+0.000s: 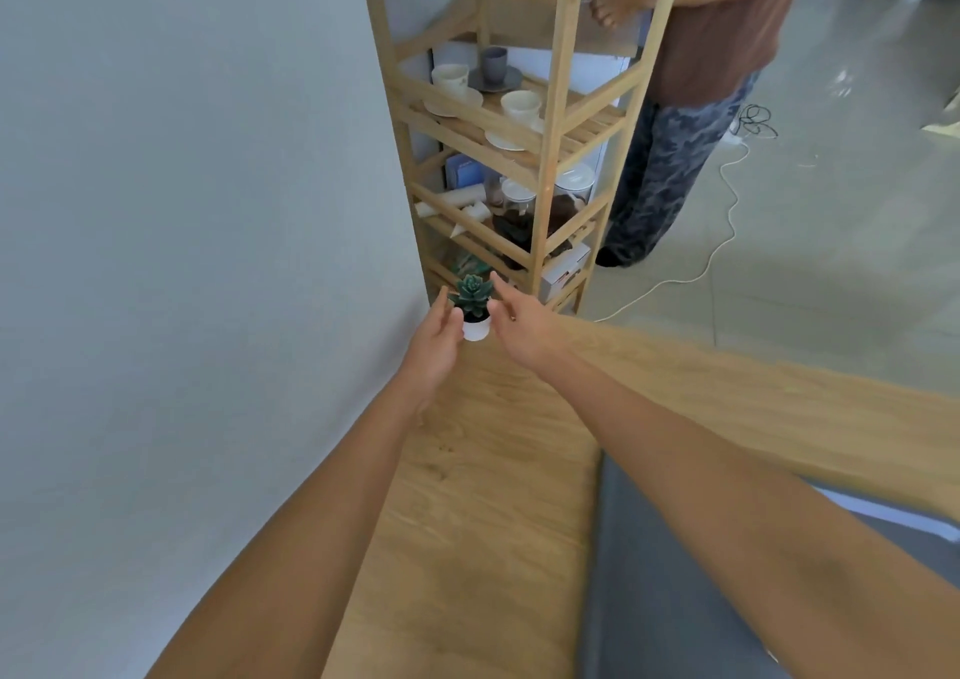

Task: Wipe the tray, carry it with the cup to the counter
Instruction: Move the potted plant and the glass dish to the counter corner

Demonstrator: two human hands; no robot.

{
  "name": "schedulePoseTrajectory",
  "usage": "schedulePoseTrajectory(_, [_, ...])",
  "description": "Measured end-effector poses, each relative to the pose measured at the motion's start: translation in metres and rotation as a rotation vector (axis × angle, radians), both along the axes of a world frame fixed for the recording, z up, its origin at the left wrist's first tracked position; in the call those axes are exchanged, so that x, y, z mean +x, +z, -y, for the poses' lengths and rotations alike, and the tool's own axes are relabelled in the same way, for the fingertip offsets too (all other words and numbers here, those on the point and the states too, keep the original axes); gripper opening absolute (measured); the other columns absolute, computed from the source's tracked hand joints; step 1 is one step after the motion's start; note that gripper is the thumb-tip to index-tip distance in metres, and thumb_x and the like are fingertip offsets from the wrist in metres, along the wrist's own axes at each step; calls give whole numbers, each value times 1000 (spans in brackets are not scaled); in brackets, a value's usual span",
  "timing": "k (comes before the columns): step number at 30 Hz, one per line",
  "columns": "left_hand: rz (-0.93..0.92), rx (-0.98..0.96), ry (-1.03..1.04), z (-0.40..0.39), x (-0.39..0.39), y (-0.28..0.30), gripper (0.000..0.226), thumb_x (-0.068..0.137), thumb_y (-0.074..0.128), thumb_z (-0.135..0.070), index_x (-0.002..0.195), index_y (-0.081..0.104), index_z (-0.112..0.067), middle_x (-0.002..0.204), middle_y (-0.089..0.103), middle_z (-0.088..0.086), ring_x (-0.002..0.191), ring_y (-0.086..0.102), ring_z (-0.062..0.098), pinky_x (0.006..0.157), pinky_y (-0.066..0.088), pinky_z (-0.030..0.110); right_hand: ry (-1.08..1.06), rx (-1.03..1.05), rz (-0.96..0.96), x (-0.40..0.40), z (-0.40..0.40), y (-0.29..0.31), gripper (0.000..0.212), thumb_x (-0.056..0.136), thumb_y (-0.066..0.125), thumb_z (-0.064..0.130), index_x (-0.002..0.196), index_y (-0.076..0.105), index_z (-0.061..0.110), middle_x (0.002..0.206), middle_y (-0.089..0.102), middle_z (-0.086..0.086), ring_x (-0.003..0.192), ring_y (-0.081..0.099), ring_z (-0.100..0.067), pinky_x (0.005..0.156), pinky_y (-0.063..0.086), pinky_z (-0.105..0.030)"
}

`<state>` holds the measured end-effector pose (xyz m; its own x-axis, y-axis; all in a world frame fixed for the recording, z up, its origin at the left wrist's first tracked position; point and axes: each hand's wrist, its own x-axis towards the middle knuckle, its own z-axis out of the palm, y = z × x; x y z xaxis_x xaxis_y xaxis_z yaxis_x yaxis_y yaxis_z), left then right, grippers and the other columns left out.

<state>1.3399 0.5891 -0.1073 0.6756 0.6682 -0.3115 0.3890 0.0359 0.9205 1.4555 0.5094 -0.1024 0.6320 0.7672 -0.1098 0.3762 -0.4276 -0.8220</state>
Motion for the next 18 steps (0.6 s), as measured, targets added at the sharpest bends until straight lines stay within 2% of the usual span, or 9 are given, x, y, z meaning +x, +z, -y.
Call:
schedulePoseTrajectory(4, [-15,129,124,24,1,0,57,98,32,-47,150,19,-28,157,27,-4,143,28,19,117,26,45,45,12,14,4,18,14,50,101,33,32,149,24,23,61,50,6,67,54,-16,71,43,-35])
schedulePoseTrajectory(7, [19,185,284,63,6,8,53,98,35,-40,147,28,-20,152,36,3,140,34,23,115,29,46,21,39,11,17,51,34,51,101,33,34,149,24,23,79,65,-4,83,61,-22,78,45,-33])
schedulePoseTrajectory(9, [103,232,328,93,13,20,54,98,39,-35,147,27,-16,153,35,5,140,34,21,115,28,40,-7,49,22,29,83,51,50,100,32,35,149,25,25,76,60,-3,80,58,-20,72,42,-29])
schedulePoseTrajectory(12, [210,335,287,138,29,46,55,98,41,-33,148,26,-15,153,32,6,139,35,18,114,31,38,-69,63,95,49,145,81,49,101,33,35,149,27,25,71,54,3,80,54,-18,75,40,-30])
schedulePoseTrajectory(13, [246,352,263,155,35,59,54,98,42,-32,147,27,-15,152,33,6,137,37,18,113,32,33,-106,79,106,55,170,90,49,101,34,35,148,28,24,67,51,7,78,52,-16,75,39,-29])
schedulePoseTrajectory(15, [341,401,191,191,49,81,51,99,42,-29,146,30,-14,146,38,8,129,43,15,101,34,12,-195,106,121,67,223,105,49,100,37,35,147,30,24,65,49,10,76,51,-16,75,39,-27])
schedulePoseTrajectory(16, [389,437,148,211,56,92,49,99,43,-27,145,34,-13,141,42,9,124,45,14,92,33,1,-238,112,124,71,250,111,49,100,38,36,147,32,25,68,54,4,75,54,-19,76,41,-29])
schedulePoseTrajectory(18, [473,482,42,254,71,105,45,99,44,-24,142,39,-12,133,47,11,117,47,13,85,32,-4,-329,118,119,80,307,113,47,98,40,38,144,36,29,80,65,-15,78,63,-29,83,50,-35])
